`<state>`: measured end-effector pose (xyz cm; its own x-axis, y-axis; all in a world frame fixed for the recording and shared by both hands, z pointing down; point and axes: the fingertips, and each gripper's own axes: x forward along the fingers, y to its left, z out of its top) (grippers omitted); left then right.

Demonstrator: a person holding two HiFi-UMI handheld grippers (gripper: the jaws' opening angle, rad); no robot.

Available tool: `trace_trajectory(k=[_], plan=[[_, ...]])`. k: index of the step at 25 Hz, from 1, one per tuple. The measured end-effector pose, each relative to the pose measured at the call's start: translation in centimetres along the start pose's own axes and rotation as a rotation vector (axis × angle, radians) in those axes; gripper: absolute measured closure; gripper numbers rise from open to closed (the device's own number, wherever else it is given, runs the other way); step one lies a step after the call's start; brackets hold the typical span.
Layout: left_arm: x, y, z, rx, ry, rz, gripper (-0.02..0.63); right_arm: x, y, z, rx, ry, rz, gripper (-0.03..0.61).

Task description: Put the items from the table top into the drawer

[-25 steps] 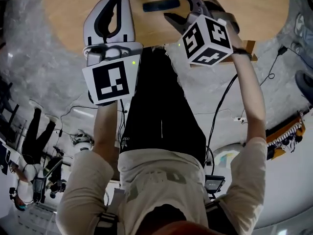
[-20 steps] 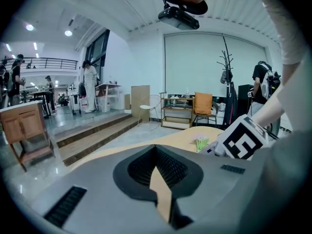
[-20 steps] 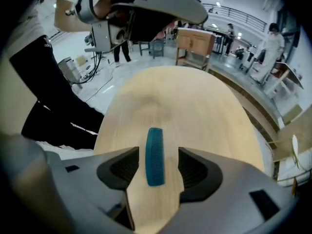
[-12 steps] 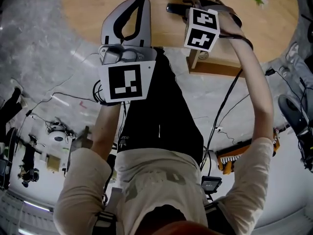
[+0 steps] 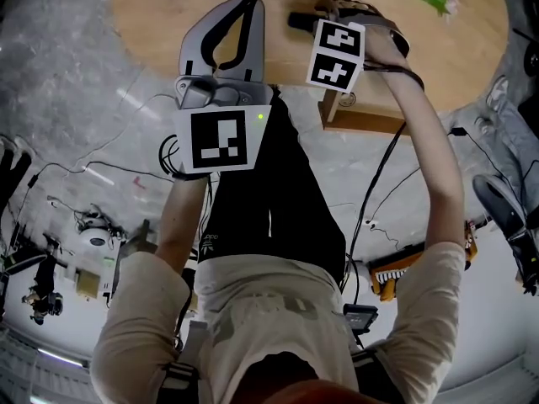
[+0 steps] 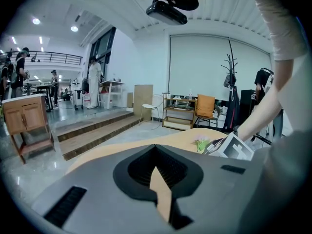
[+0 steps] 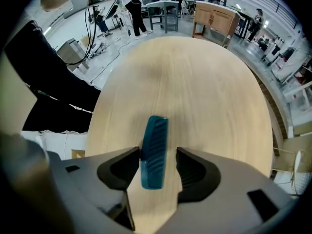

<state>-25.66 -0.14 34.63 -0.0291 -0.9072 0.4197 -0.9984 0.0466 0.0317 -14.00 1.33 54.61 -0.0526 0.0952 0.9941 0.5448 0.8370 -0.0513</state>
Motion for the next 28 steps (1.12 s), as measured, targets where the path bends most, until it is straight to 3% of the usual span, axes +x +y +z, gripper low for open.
trace_trajectory(k=[3,6,17,21,24,28], plan=[[0.4,0.3,-0.2,0.006,0.008,-0.003,0.606,0.0,-0.2,0.0,0.005,0.000,-0.004,0.347],[0.7,0.3,-0.2,0.020,0.009,-0.013,0.606,-0.2,-0.5,0.0,0.033,-0.012,-0.011,0.417],[1.8,-0.1,0.9,0.038,0.003,-0.055,0.606,-0.3,-0.6,0.1,0.109,-0.051,-0.017,0.428],[1.7,-0.1,1.8,-0.008,0.006,-0.075,0.606,-4.5,-2.6,1.4,0.263,-0.195,-0.097,0.426],[2.3,-0.6,3.2,-0.001,0.000,-0.108,0.606,-10.7,-5.3,1.9,0.444,-0.376,-0.251,0.426],[3.7,-2.4,5.8,0.029,-0.015,-0.136,0.606,-20.1,-7.6,0.2,0.784,-0.690,-0.494,0.426]])
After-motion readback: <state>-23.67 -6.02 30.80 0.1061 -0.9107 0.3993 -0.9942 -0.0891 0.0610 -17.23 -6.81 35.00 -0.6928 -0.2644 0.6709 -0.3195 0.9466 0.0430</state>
